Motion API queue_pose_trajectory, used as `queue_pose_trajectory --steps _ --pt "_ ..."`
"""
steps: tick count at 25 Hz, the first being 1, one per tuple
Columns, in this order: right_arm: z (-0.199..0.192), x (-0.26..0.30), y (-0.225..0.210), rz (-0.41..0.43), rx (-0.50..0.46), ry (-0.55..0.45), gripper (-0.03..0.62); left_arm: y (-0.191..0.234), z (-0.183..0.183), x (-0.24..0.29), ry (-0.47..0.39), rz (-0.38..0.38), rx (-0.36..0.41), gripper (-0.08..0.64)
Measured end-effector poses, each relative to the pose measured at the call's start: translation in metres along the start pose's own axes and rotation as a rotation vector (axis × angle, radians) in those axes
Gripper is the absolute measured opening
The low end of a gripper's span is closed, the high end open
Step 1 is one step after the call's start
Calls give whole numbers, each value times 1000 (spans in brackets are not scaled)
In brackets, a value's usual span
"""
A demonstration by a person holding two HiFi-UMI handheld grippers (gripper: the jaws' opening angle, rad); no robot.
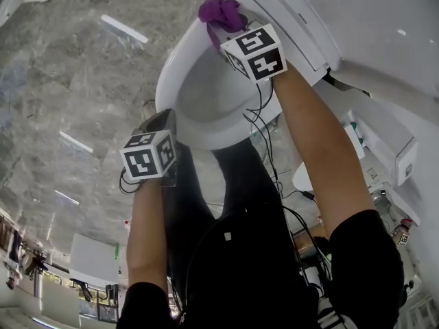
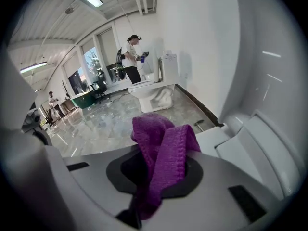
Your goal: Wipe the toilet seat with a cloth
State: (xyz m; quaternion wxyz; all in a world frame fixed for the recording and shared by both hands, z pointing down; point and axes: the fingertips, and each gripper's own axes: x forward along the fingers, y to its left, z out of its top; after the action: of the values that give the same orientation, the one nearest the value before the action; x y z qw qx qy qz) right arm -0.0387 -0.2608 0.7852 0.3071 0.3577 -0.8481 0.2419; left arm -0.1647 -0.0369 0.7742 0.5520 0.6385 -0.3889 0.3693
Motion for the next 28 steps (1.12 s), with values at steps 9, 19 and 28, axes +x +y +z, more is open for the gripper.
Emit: queue_pose_trajectory --steps 9,19,28 --pt "15 -6 -85 -177 132 112 55 -8 1 3 5 1 27 9" --pt "8 -16 -81 -134 238 48 55 -2 -19 3 17 -12 33 9" --pt "-31 -40 -41 -174 186 -14 55 -9 -29 1 16 -69 70 9"
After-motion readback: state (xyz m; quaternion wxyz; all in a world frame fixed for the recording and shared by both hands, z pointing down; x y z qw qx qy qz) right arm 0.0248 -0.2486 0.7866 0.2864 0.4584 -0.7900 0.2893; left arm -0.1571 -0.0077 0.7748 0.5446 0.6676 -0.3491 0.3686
